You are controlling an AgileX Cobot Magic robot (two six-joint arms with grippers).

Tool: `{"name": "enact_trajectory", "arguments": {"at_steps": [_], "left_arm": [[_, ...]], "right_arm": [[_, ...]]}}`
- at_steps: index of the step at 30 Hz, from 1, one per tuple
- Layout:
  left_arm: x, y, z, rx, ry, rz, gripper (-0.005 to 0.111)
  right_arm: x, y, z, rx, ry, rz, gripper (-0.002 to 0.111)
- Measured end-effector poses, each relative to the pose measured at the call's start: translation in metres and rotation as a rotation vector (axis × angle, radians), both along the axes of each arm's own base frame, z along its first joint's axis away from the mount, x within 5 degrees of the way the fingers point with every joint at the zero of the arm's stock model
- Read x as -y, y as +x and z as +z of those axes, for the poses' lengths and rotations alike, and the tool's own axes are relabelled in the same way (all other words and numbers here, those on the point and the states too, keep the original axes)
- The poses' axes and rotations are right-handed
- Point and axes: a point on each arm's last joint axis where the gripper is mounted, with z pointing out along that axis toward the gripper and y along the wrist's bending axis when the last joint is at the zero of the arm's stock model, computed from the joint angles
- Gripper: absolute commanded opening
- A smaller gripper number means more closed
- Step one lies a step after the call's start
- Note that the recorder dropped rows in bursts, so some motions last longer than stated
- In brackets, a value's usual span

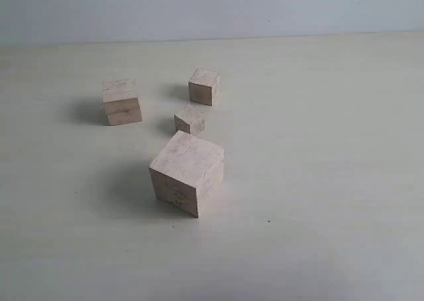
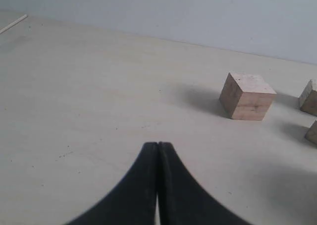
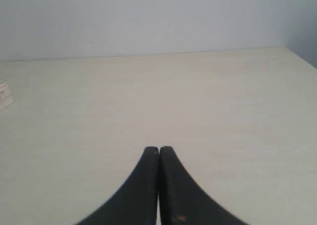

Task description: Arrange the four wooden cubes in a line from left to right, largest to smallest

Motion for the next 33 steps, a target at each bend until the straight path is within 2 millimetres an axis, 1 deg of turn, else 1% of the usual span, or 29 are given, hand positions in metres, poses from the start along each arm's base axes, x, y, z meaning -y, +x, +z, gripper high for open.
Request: {"name": "enact_trajectory", "arguments": {"at_steps": [13, 15, 22, 28, 31, 33], "left_arm": [[0.0, 0.0, 0.0, 0.0, 0.0, 0.0, 0.0], [0.0, 0.0, 0.0, 0.0, 0.0, 0.0, 0.0], [0.0, 0.0, 0.0, 0.0, 0.0, 0.0, 0.0], [0.0, 0.0, 0.0, 0.0, 0.0, 0.0, 0.0], [0.0, 0.0, 0.0, 0.0, 0.0, 0.0, 0.0], [0.0, 0.0, 0.0, 0.0, 0.0, 0.0, 0.0]], "right_arm": [[0.0, 0.0, 0.0, 0.0, 0.0, 0.0, 0.0], [0.0, 0.001, 0.002, 0.022, 0.004, -0.003, 0.0], [0.001, 0.003, 0.023, 0.24, 0.195, -0.041, 0.0], [0.005, 0.003, 0.033, 0.347, 0.236, -0.069, 0.0], [0.008, 0.002, 0.041, 0.44, 0.256, -0.093, 0.0], [0.011, 0.0, 0.048, 0.522, 0.321, -0.117, 0.0]]}}
